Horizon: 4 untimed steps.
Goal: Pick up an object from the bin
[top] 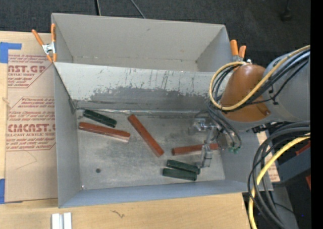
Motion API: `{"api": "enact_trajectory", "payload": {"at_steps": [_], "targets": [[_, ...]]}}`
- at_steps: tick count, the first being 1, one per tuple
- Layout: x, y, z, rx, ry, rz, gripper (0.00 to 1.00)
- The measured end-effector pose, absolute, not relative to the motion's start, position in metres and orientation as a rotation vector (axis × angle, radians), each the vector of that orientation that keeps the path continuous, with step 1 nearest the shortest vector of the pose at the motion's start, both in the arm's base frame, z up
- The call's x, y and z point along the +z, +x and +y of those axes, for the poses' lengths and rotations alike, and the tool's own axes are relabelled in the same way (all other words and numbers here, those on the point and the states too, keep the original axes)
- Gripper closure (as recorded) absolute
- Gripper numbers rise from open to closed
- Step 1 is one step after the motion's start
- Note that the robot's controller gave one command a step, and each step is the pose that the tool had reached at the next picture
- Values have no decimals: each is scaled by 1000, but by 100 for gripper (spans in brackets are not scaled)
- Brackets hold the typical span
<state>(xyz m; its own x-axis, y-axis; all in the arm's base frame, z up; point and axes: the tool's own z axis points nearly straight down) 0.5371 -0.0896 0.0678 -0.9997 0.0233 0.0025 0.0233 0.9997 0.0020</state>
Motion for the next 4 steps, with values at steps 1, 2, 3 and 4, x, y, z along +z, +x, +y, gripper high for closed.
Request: {"api": "enact_trajectory", "payload": {"at_steps": [1, 2, 3, 4], "targets": [[68, 537, -89, -1, -37, -3143, 0], [68, 538, -89, -1, -37, -3144, 100], [102, 539, -89, 1, -38, -3145, 100], [122, 539, -89, 1, -38, -3144, 100]]}}
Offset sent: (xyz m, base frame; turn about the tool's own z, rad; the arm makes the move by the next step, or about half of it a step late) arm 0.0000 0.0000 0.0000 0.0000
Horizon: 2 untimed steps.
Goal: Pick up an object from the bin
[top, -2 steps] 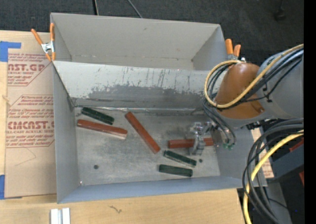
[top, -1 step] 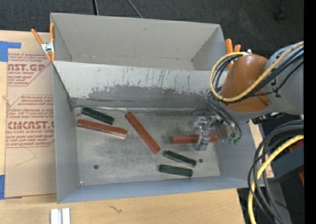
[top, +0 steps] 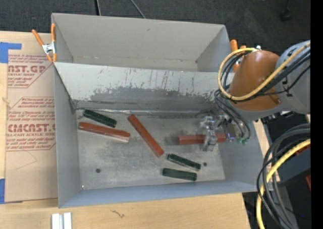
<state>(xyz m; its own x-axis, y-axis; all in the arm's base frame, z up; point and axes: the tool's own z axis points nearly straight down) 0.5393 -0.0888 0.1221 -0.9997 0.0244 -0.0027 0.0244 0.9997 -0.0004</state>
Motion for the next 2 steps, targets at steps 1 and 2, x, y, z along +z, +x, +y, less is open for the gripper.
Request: {"api": "enact_trajectory", "payload": {"at_steps": [1, 2], "targets": [[156, 541, -89, -1, 39, 3136, 100], [158, 541, -89, -1, 40, 3139, 100]]}}
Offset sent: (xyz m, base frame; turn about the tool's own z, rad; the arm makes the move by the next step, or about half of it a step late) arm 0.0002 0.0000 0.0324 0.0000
